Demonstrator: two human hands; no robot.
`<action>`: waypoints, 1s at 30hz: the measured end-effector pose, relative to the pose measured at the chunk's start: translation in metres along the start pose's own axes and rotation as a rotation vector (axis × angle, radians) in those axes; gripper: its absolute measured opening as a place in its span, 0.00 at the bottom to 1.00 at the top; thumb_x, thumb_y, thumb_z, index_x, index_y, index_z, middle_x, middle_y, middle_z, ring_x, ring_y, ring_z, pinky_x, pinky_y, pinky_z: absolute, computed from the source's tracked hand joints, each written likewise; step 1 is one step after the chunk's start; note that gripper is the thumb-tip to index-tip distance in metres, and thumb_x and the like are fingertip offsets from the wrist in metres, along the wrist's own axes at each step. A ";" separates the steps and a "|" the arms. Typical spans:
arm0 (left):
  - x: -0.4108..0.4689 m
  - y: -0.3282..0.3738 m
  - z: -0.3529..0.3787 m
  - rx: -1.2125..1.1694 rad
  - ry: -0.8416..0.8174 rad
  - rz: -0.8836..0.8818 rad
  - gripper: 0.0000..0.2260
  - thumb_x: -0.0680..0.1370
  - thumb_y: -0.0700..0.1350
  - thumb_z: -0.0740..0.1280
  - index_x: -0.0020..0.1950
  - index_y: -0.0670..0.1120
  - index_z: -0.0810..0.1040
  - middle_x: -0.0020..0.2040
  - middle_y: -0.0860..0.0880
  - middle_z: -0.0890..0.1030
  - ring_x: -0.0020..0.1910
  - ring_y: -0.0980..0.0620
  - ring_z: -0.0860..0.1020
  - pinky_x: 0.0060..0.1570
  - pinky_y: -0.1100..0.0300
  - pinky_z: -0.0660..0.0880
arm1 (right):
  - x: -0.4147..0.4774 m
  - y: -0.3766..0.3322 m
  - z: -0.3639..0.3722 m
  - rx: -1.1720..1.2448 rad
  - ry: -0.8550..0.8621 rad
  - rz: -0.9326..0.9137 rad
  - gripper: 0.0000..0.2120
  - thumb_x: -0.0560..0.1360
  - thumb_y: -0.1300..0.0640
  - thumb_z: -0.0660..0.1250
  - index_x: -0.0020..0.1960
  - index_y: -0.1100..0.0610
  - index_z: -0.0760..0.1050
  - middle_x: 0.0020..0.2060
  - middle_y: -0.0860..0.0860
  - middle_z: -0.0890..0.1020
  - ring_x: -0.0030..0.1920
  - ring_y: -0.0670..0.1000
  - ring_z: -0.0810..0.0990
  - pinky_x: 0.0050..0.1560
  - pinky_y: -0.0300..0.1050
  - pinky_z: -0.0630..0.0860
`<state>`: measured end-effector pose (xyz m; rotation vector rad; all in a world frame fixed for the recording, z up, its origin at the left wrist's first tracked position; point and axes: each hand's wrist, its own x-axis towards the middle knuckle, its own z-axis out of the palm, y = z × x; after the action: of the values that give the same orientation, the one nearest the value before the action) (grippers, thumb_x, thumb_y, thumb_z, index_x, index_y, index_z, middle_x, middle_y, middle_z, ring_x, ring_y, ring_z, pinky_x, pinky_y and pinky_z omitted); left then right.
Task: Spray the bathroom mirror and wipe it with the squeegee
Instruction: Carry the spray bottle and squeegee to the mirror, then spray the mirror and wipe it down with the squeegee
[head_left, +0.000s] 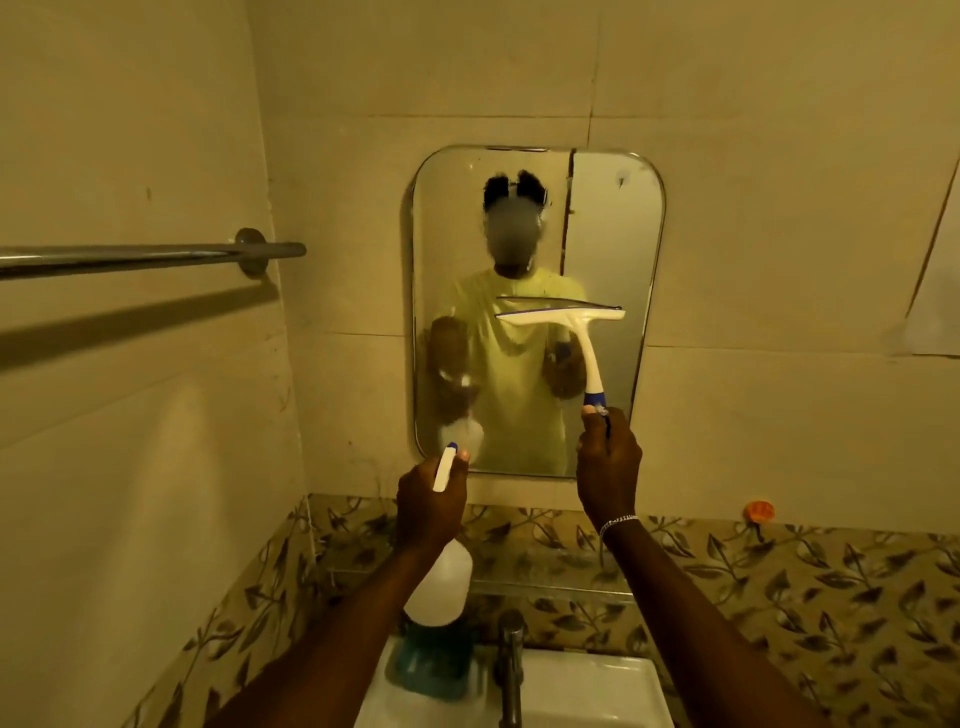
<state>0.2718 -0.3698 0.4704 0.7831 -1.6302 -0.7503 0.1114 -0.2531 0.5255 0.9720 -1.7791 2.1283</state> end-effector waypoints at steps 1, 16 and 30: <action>-0.005 -0.006 0.001 -0.006 0.002 0.003 0.13 0.80 0.52 0.68 0.36 0.52 0.78 0.28 0.56 0.78 0.33 0.64 0.80 0.27 0.73 0.71 | -0.002 0.002 0.001 0.006 0.001 0.017 0.11 0.82 0.50 0.61 0.47 0.57 0.74 0.36 0.61 0.78 0.36 0.63 0.77 0.34 0.56 0.75; -0.038 -0.056 0.004 -0.074 -0.036 -0.080 0.10 0.80 0.48 0.69 0.39 0.52 0.80 0.31 0.50 0.81 0.33 0.56 0.82 0.33 0.58 0.81 | -0.017 -0.016 0.025 0.173 -0.152 0.115 0.12 0.84 0.54 0.59 0.52 0.63 0.72 0.32 0.55 0.74 0.30 0.53 0.71 0.31 0.48 0.70; 0.016 -0.047 -0.041 -0.034 0.057 0.086 0.09 0.79 0.48 0.69 0.39 0.49 0.80 0.31 0.50 0.80 0.34 0.55 0.80 0.30 0.59 0.77 | 0.088 -0.178 0.133 0.038 -0.127 -0.144 0.18 0.85 0.48 0.54 0.64 0.60 0.71 0.49 0.59 0.81 0.42 0.53 0.80 0.33 0.39 0.71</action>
<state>0.3147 -0.4132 0.4484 0.7002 -1.5858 -0.6870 0.1877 -0.3539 0.7285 1.2302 -1.6725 2.0611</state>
